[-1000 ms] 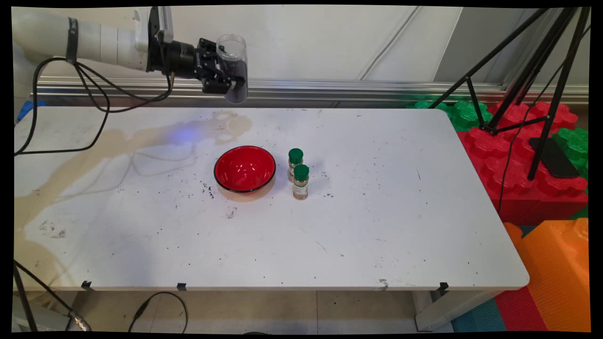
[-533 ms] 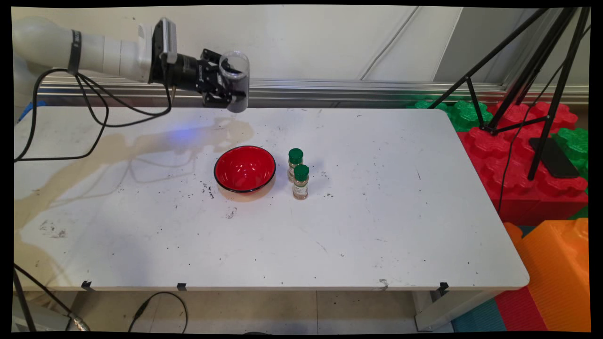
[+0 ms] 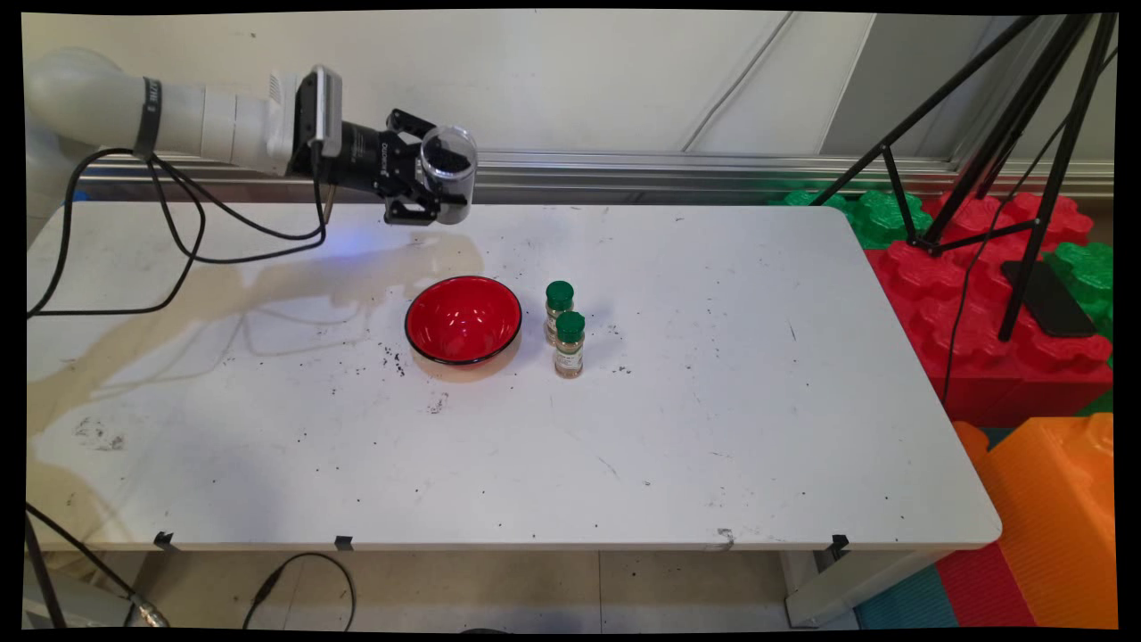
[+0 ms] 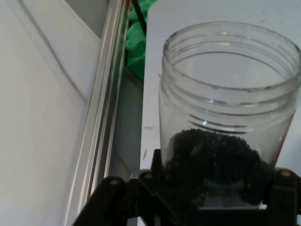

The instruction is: Pour the black seasoning powder in the red bowl

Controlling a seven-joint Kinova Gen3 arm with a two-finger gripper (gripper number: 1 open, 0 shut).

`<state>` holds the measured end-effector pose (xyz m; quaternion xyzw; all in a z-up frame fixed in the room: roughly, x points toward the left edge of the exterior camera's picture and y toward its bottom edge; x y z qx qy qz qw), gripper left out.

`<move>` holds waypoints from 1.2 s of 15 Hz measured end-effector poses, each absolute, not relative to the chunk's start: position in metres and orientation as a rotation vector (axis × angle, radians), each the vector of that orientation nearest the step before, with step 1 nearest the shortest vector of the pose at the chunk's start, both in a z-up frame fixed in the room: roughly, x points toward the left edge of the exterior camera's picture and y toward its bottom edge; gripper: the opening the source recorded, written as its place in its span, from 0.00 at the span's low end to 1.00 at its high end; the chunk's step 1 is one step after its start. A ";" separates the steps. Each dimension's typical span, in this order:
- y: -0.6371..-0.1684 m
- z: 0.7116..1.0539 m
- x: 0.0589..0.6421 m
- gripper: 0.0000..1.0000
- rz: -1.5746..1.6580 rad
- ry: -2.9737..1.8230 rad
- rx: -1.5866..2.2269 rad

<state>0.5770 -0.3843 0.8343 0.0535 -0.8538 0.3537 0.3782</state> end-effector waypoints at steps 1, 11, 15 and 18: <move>-0.383 0.833 0.576 0.00 0.914 -2.191 0.116; -0.374 0.821 0.569 0.00 1.020 -2.265 -0.105; -0.371 0.818 0.568 0.00 1.071 -2.294 -0.207; -0.369 0.815 0.568 0.00 1.116 -2.315 -0.294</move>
